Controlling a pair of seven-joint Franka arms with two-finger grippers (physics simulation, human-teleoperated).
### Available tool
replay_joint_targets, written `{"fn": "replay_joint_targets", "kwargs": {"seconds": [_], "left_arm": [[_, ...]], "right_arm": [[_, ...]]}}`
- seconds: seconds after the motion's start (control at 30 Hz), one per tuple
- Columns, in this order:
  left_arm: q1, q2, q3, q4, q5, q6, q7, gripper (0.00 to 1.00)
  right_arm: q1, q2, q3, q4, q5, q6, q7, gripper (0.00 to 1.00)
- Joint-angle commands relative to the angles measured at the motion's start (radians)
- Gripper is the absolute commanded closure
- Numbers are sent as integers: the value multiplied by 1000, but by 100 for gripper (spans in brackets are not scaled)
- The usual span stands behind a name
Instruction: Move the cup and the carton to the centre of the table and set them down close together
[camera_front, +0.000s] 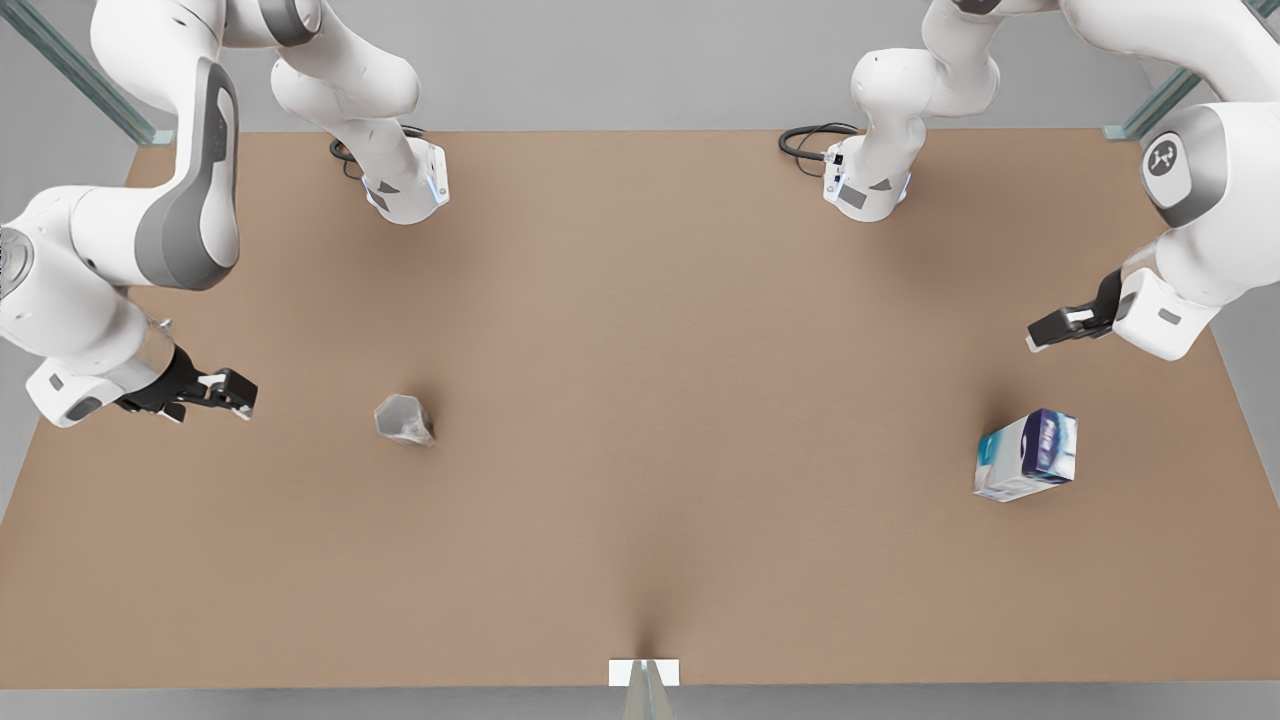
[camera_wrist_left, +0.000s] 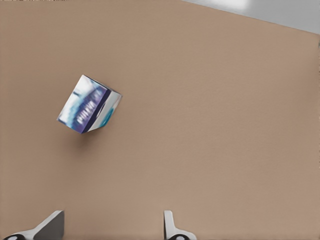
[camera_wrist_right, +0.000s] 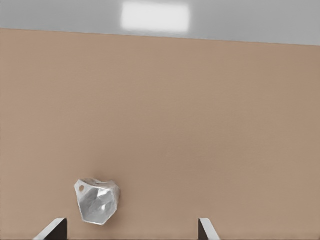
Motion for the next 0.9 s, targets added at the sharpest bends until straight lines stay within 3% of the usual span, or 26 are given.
{"fn": "replay_joint_targets", "kwargs": {"seconds": [0.0, 0.07, 0.23, 0.53, 0.87], "left_arm": [[0, 0, 0, 0, 0, 0, 0, 0], [0, 0, 0, 0, 0, 0, 0, 0], [2, 1, 11, 0, -2, 0, 5, 0], [8, 9, 12, 0, 0, 0, 81, 0], [2, 15, -54, 0, 0, 2, -8, 0]], "right_arm": [[0, 0, 0, -1, 0, 0, 0, 0], [0, -32, 0, -108, 0, 20, 0, 0], [-3, -83, -2, -576, -3, 402, -29, 0], [40, 119, 23, -616, 14, 525, -26, 0], [53, 178, 34, -601, 15, 543, -25, 0]]}}
